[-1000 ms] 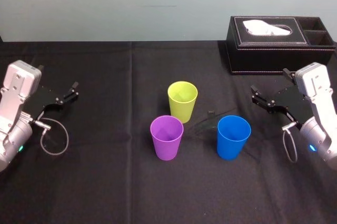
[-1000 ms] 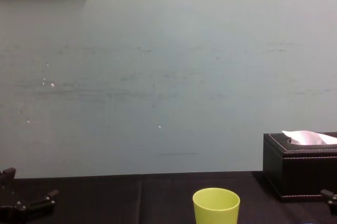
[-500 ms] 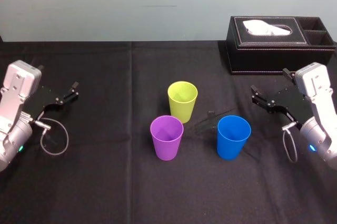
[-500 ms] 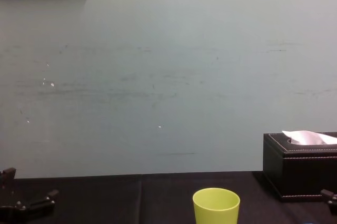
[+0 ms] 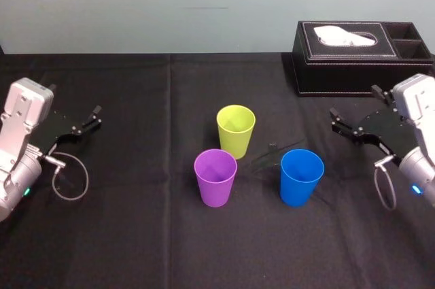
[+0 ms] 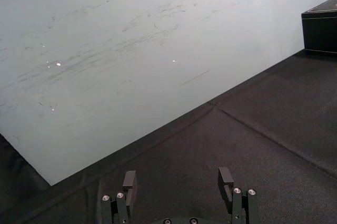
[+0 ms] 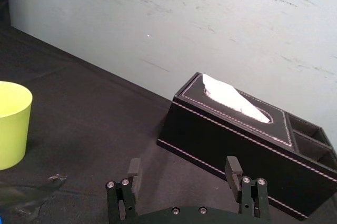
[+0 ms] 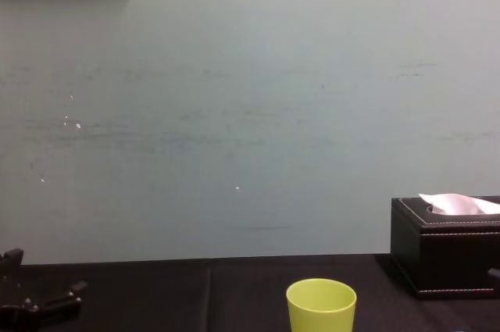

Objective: Stack the three plastic cups sequentially using one hand.

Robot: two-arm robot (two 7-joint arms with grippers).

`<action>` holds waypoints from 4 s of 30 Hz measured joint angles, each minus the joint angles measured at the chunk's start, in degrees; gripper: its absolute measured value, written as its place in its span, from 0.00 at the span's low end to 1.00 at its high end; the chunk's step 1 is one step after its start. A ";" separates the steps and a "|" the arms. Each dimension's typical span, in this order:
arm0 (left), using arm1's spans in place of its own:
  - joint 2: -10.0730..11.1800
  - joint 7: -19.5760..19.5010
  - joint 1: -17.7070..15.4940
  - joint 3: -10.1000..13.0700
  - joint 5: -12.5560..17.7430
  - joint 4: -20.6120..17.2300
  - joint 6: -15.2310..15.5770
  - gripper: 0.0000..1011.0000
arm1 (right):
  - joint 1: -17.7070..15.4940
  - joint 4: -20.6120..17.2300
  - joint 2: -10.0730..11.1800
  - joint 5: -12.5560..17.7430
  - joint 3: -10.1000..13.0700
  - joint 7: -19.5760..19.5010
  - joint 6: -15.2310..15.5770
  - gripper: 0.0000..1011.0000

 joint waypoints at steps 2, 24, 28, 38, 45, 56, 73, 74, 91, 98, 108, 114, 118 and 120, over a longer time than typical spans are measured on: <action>0.00 0.00 0.00 0.00 0.00 0.00 0.00 1.00 | -0.58 -1.31 0.64 0.24 0.60 0.40 0.74 0.99; 0.00 0.00 0.00 0.00 0.00 0.00 0.00 1.00 | -9.98 -11.96 11.40 4.33 7.65 12.24 5.42 0.99; 0.00 0.00 0.00 0.00 0.00 0.00 0.00 1.00 | -11.40 -12.79 12.50 5.36 8.68 14.62 5.15 0.99; 0.00 0.00 0.00 0.00 0.00 0.00 0.00 1.00 | -13.35 -14.21 14.41 8.01 10.23 21.34 5.43 0.99; 0.00 0.00 0.00 0.00 0.00 0.00 0.00 1.00 | -14.53 -14.80 14.84 9.39 11.06 24.87 5.86 0.99; 0.00 0.00 0.00 0.00 0.00 0.00 0.00 1.00 | -15.66 -15.00 14.05 9.88 11.47 28.54 6.18 0.99; 0.00 0.00 0.00 0.00 0.00 0.00 0.00 1.00 | -13.41 -11.76 9.29 9.97 8.57 30.75 7.85 0.99; 0.00 0.00 0.00 0.00 0.00 0.00 0.00 1.00 | -13.27 -11.63 9.13 10.04 8.45 30.80 7.89 0.99; 0.00 0.00 0.00 0.00 0.00 0.00 0.00 1.00 | -10.40 -9.78 6.76 11.61 5.77 31.50 8.38 0.99; 0.00 0.00 0.00 0.00 0.00 0.00 0.00 1.00 | -9.20 -8.95 5.78 10.77 4.42 30.82 8.48 0.99; 0.00 0.00 0.00 0.00 0.00 0.00 0.00 1.00 | -7.73 -7.91 4.14 9.78 3.36 29.85 8.38 0.99; 0.00 0.00 0.00 0.00 0.00 0.00 0.00 1.00 | -6.74 -7.27 3.29 9.46 2.82 29.69 8.39 0.99; 0.00 0.00 0.00 0.00 0.00 0.00 0.00 1.00 | -6.72 -7.23 3.28 9.44 2.81 29.67 8.40 0.99; 0.00 0.00 0.00 0.00 0.00 0.00 0.00 1.00 | -6.77 -7.25 3.30 9.44 2.83 29.67 8.40 0.99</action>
